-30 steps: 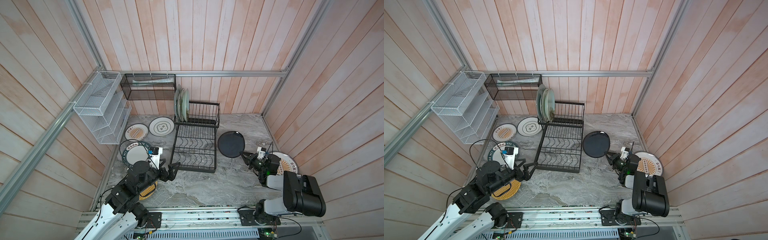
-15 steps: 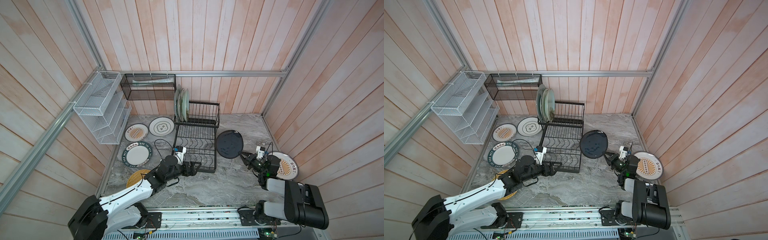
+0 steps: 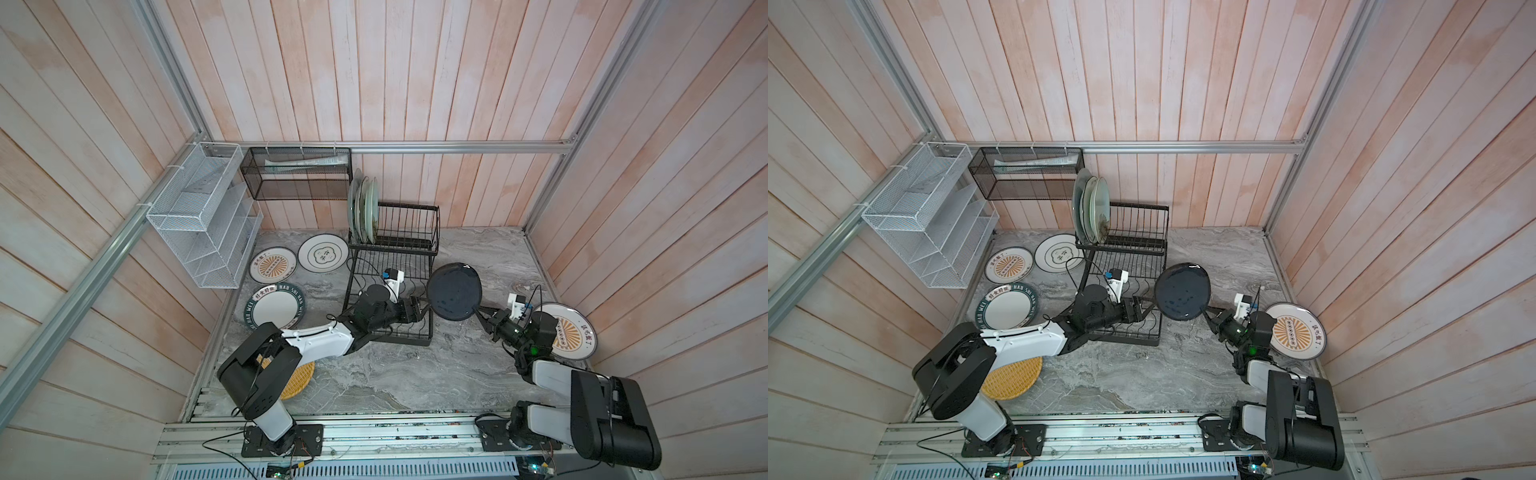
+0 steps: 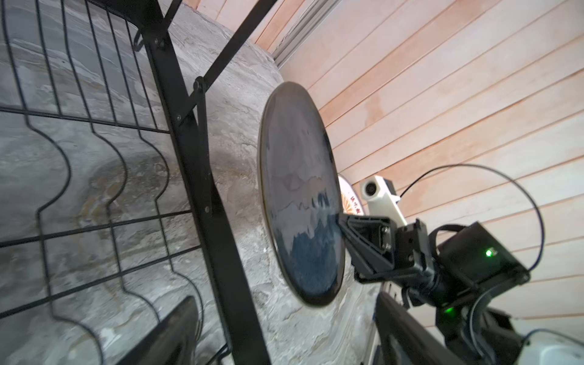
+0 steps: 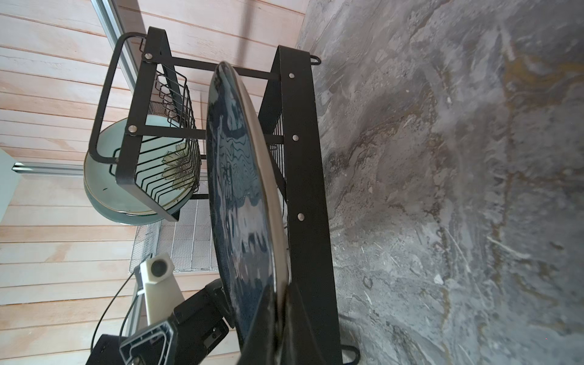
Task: Load the plates into the dish rack
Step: 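Grasp the dark plate rim with the left gripper while the right gripper holds it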
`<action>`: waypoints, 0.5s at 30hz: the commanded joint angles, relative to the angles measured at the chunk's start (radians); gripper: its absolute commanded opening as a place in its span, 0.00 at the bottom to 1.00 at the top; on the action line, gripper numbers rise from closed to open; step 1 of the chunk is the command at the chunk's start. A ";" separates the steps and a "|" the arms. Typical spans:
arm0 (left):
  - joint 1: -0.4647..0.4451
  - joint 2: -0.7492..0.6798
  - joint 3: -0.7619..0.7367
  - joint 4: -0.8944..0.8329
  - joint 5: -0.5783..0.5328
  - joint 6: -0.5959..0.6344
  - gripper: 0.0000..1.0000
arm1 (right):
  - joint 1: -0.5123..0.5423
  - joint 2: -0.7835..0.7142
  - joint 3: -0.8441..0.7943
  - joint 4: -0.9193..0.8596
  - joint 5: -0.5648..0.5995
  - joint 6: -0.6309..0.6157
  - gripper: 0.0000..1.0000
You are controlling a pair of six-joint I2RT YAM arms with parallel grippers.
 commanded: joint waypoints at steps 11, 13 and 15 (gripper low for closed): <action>0.013 0.214 0.206 0.074 0.098 -0.089 0.43 | 0.017 -0.092 -0.006 0.024 -0.034 -0.001 0.00; 0.017 0.220 0.205 0.090 0.111 -0.109 0.29 | 0.017 -0.096 -0.007 0.024 -0.039 0.000 0.00; 0.024 0.219 0.201 0.099 0.124 -0.130 0.11 | 0.019 -0.100 -0.010 0.024 -0.045 0.003 0.00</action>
